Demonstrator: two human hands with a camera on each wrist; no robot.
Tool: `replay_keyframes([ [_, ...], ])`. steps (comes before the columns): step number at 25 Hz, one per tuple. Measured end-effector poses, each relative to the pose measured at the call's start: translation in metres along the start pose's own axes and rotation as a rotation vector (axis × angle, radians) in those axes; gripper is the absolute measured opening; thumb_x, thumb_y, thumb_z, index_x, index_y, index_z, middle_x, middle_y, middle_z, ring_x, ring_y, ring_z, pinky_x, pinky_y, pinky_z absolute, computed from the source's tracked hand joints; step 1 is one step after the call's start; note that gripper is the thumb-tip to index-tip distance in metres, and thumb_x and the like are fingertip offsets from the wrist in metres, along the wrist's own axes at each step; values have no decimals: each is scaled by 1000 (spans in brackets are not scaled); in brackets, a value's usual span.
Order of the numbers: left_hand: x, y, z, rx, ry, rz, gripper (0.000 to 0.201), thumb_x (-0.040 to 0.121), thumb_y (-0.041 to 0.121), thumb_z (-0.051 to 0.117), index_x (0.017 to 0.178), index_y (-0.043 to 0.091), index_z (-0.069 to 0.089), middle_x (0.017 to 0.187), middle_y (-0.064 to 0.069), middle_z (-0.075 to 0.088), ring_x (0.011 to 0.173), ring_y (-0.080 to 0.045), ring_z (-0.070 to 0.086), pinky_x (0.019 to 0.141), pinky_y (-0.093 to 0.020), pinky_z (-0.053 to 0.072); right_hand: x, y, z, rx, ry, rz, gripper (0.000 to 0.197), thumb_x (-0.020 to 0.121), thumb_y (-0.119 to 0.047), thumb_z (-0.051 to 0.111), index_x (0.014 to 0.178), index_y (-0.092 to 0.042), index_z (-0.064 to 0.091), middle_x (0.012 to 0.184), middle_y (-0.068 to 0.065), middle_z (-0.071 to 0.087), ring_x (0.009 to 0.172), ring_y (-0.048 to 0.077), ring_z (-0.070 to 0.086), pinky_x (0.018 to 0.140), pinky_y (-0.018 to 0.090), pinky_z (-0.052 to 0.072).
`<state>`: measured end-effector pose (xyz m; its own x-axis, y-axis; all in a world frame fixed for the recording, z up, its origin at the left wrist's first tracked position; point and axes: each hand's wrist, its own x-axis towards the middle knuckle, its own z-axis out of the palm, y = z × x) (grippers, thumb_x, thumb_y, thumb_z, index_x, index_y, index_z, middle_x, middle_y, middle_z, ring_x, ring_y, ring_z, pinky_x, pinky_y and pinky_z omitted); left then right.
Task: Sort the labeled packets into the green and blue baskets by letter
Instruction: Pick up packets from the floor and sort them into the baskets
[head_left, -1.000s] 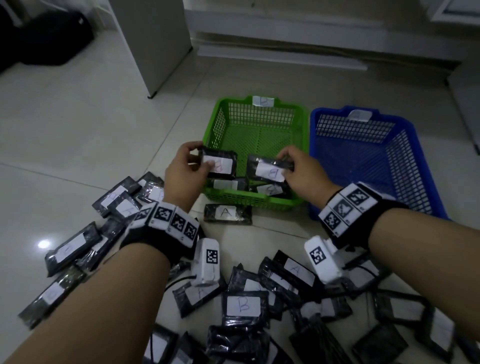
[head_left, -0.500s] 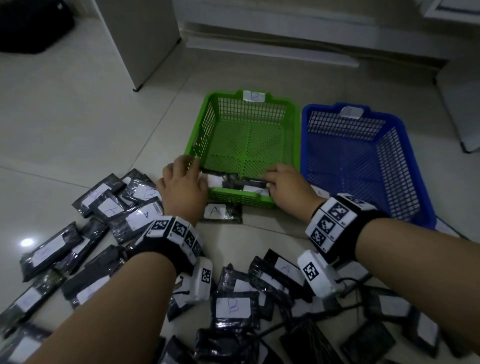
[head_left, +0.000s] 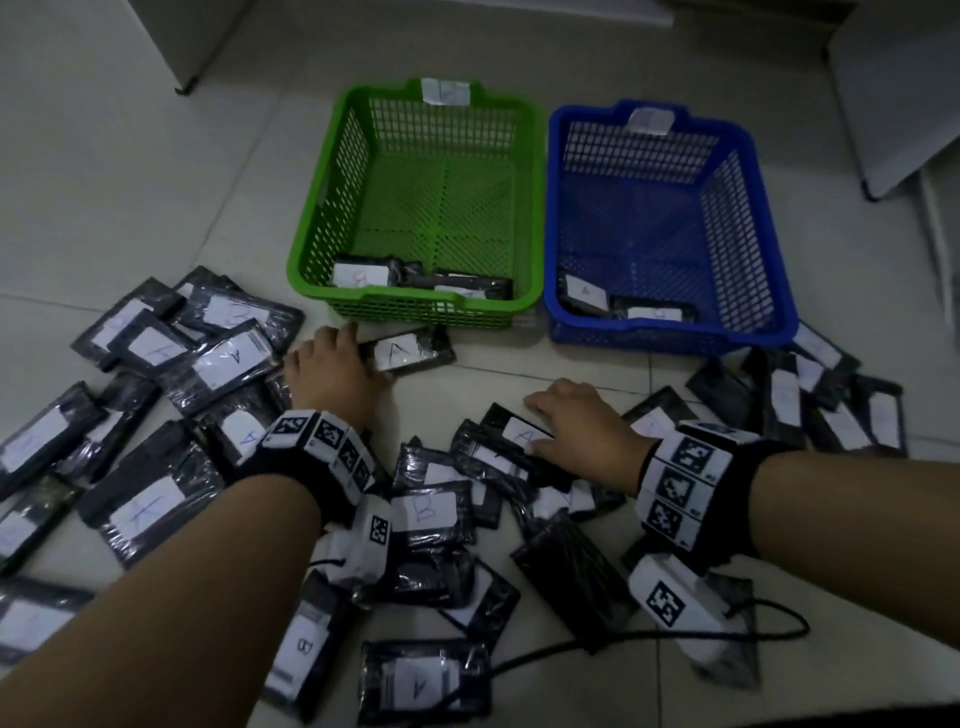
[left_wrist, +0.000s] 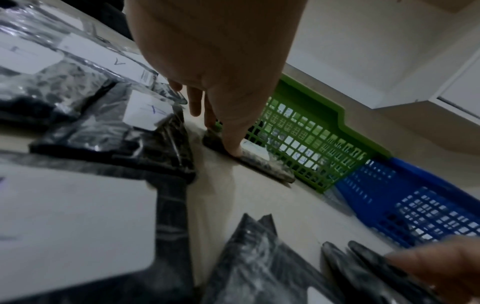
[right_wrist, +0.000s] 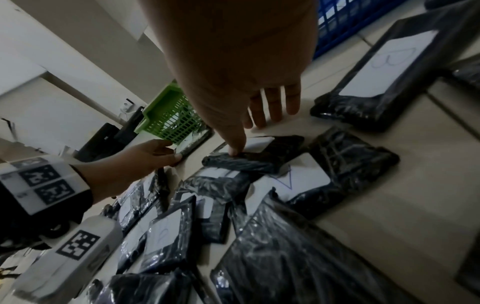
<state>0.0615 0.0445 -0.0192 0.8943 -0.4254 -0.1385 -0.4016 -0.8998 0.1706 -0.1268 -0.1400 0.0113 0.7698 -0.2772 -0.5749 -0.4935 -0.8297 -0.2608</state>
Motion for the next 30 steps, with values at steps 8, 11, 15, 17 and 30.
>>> replay_keyframes([
  [8, -2, 1, -20, -547, -288, 154, 27, 72, 23, 80, 87, 24, 58, 86, 5, 64, 83, -15, 60, 73, -27, 45, 1, 11, 3, 255, 16, -45, 39, 81, -28, 71, 114, -19, 53, 114, 8, 50, 108, 25, 54, 86, 30, 44],
  [11, -4, 10, -34, -817, -430, 119, 18, 77, 15, 77, 90, 20, 66, 90, -3, 65, 76, -14, 65, 74, -35, 59, -3, 10, 6, 263, -26, -35, 60, 82, -33, 71, 132, -14, 44, 123, 10, 49, 112, 25, 53, 88, 29, 43],
  [15, -8, 33, -55, -1055, -489, 99, 15, 86, 5, 65, 99, 13, 65, 83, -7, 62, 61, -10, 65, 64, -28, 60, 0, 13, -13, 131, -191, -102, 39, 81, -34, 71, 108, -10, 58, 97, 4, 56, 95, 26, 56, 69, 29, 43],
  [17, -8, 48, -64, -1177, -477, 100, 20, 88, 2, 61, 105, 11, 65, 76, -5, 59, 61, -12, 62, 65, -29, 60, -1, 20, -40, 110, -265, -176, 33, 83, -32, 70, 107, -12, 59, 97, 1, 59, 94, 22, 56, 73, 30, 45],
  [30, 13, 179, -38, -911, 75, 170, 31, 72, 42, 71, 93, 34, 51, 88, 2, 70, 84, -19, 66, 74, -41, 57, -5, 129, -146, 335, 485, 46, 23, 85, -10, 63, 104, -23, 57, 105, 0, 62, 100, 21, 60, 78, 26, 44],
])
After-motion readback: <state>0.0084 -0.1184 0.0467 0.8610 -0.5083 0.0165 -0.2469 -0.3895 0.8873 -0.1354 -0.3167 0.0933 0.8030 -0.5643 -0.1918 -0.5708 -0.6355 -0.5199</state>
